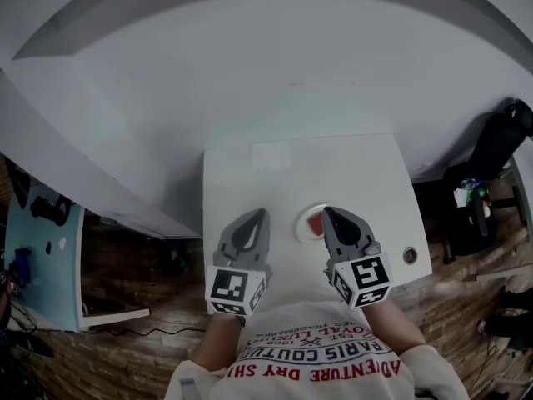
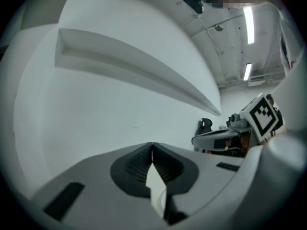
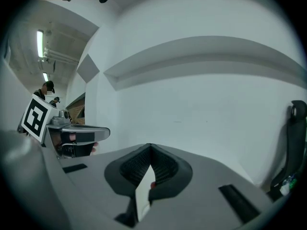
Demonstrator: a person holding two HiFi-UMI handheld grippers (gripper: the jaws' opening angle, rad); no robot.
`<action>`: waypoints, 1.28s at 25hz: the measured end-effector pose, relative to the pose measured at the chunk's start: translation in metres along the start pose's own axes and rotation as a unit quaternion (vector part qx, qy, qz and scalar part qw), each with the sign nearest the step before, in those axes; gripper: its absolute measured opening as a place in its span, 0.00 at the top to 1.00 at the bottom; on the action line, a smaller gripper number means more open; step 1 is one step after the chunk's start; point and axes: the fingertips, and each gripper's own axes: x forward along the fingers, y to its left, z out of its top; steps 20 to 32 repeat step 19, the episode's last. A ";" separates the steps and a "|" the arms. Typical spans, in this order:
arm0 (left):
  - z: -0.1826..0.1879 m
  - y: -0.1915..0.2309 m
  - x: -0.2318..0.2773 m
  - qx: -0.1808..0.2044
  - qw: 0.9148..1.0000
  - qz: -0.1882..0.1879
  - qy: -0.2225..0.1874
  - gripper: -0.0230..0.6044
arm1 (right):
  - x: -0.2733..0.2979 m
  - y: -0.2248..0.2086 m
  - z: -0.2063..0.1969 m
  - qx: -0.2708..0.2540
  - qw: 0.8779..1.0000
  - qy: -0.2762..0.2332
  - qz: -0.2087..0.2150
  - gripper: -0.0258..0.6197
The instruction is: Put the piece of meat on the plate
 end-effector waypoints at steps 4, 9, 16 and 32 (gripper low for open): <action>0.001 0.004 -0.001 -0.004 1.000 0.002 -0.002 0.95 | 0.001 0.003 0.005 0.003 1.000 -0.002 0.000 0.94; 0.000 0.008 0.001 -0.007 1.000 0.006 -0.001 0.95 | 0.009 0.006 0.007 -0.006 1.000 0.001 0.004 0.94; -0.003 0.008 0.003 -0.010 1.000 0.011 -0.001 0.95 | 0.010 -0.002 0.009 -0.003 1.000 -0.024 -0.012 0.94; -0.004 0.007 0.007 -0.010 1.000 0.011 0.000 0.95 | 0.011 -0.006 0.008 -0.006 1.000 -0.026 -0.016 0.94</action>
